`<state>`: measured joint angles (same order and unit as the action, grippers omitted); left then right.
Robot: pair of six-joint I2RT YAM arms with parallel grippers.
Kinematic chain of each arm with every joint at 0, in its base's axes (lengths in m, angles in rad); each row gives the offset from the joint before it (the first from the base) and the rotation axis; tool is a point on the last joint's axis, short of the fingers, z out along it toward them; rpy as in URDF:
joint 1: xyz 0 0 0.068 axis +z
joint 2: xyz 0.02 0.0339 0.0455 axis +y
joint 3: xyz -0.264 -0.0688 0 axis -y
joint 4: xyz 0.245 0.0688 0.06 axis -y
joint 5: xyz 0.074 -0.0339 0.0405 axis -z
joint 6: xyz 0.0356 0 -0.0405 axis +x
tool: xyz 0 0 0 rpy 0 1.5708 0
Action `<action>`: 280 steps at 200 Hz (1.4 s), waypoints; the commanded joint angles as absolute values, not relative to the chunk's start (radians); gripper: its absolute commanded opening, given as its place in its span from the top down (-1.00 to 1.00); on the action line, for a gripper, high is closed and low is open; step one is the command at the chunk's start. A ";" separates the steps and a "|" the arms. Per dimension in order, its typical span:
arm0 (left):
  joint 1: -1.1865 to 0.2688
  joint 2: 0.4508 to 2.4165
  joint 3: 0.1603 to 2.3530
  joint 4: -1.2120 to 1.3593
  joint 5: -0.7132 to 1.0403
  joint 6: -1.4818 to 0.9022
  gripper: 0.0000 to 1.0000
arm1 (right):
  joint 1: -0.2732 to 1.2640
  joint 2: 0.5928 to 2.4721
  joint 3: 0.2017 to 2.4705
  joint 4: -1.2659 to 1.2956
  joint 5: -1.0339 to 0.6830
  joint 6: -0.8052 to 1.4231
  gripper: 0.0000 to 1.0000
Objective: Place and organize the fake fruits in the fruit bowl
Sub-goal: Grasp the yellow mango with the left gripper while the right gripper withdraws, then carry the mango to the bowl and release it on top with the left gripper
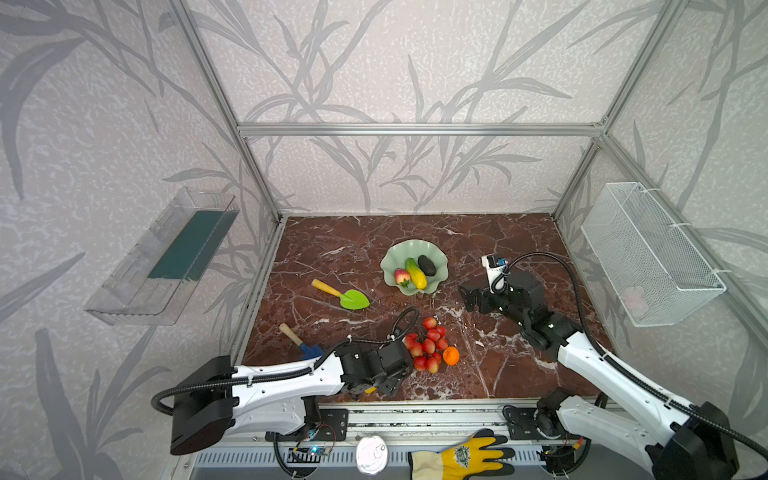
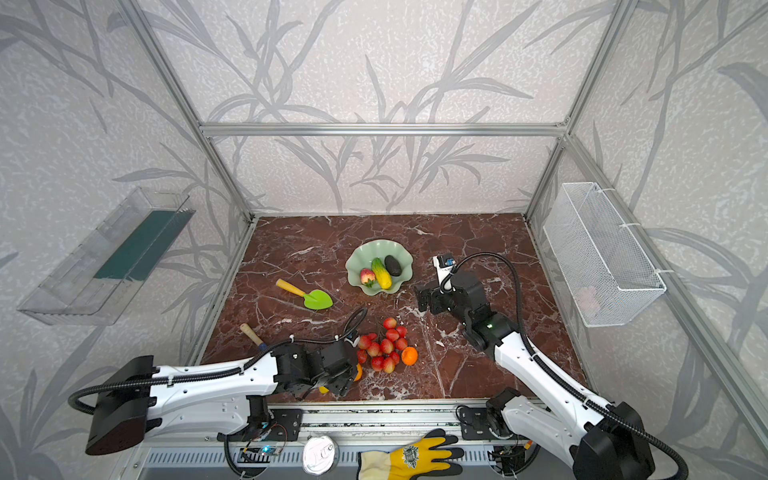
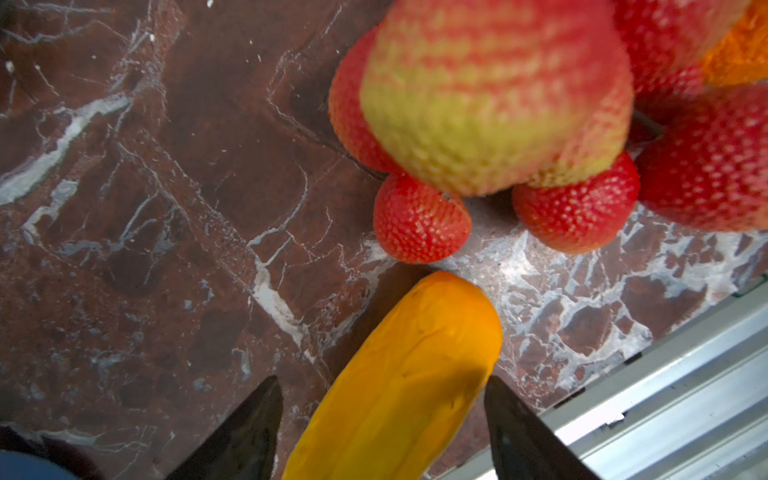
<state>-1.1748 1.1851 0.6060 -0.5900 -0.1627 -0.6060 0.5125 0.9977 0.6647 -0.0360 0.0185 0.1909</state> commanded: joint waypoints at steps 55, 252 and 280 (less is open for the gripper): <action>-1.178 1.265 0.616 -0.580 -0.176 -0.652 -0.03 | 0.505 0.961 0.646 -0.040 0.035 0.196 -0.98; -0.622 1.530 1.290 -0.441 -0.086 -0.226 0.22 | 0.495 1.014 0.629 -0.146 -0.056 0.258 -1.00; -0.573 1.702 1.422 -0.430 -0.050 -0.224 0.22 | 0.498 1.011 0.614 -0.197 -0.060 0.277 -0.94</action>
